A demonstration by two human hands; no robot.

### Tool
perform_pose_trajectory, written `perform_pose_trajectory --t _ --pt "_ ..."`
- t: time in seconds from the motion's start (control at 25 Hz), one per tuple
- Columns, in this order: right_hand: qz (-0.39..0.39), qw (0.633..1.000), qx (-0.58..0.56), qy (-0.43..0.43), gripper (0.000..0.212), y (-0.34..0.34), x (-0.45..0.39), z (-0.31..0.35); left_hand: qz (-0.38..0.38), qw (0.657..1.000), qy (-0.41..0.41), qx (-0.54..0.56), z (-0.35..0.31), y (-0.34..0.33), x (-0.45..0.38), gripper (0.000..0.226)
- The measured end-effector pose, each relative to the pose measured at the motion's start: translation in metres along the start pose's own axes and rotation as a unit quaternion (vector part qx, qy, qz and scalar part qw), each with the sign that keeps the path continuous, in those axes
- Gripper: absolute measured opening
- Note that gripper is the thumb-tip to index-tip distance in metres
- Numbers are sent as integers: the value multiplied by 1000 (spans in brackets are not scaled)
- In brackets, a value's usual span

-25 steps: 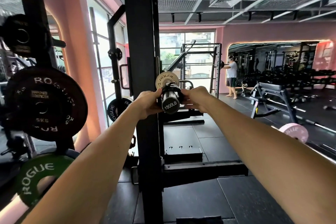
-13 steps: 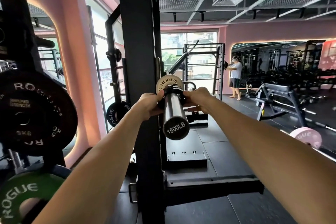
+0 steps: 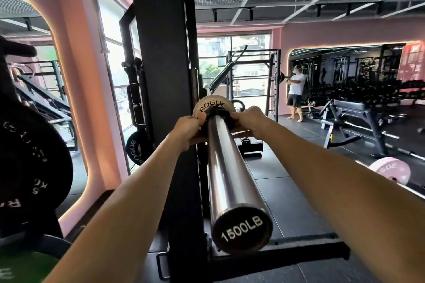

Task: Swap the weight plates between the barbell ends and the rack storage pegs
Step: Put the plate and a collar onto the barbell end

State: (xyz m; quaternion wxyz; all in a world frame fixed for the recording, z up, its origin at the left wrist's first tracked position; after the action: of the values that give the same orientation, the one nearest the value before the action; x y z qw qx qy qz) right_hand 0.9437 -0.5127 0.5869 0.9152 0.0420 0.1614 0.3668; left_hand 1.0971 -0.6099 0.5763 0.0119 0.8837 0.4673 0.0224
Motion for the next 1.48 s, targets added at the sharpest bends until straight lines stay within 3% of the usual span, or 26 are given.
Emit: perform_pose_trajectory --t 0.32,0.48,0.64,0.8,0.88,1.12,1.4,1.48 --pt "7 999 41 14 53 -3 -63 -26 -70 996 -23 -44 -4 1 -33 26" --pt "-7 995 86 56 35 1 -28 11 -59 998 -12 -31 -6 -1 -27 25" --pt "-38 963 228 140 33 4 -27 45 -48 999 -3 -16 -7 -5 -23 31" --pt "3 928 325 183 41 -8 -25 61 -45 999 7 -8 -9 -8 -22 31" --pt "39 928 312 200 38 -13 -23 62 -38 999 16 2 -8 -8 -21 29" --pt "107 957 234 131 61 -16 -20 43 -32 998 41 18 -6 -7 -25 32" --pt "154 927 308 151 53 -30 -12 56 -17 997 62 31 -5 -8 -28 31" --pt "136 940 280 141 48 -35 -13 61 -14 997 73 30 -2 -8 -27 30"
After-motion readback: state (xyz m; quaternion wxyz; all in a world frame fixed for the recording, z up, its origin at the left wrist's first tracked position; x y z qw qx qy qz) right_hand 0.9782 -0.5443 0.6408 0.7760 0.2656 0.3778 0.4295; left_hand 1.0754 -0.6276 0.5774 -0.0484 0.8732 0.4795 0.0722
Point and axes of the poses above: each hand's wrist, its own x-axis away from the middle knuckle, its own y-axis out of the back of the hand, z = x × y, the point moved 7 cm from there along -x, towards the middle knuckle, and after that the axes turned 7 degrees about y, right-handed, at the moved point
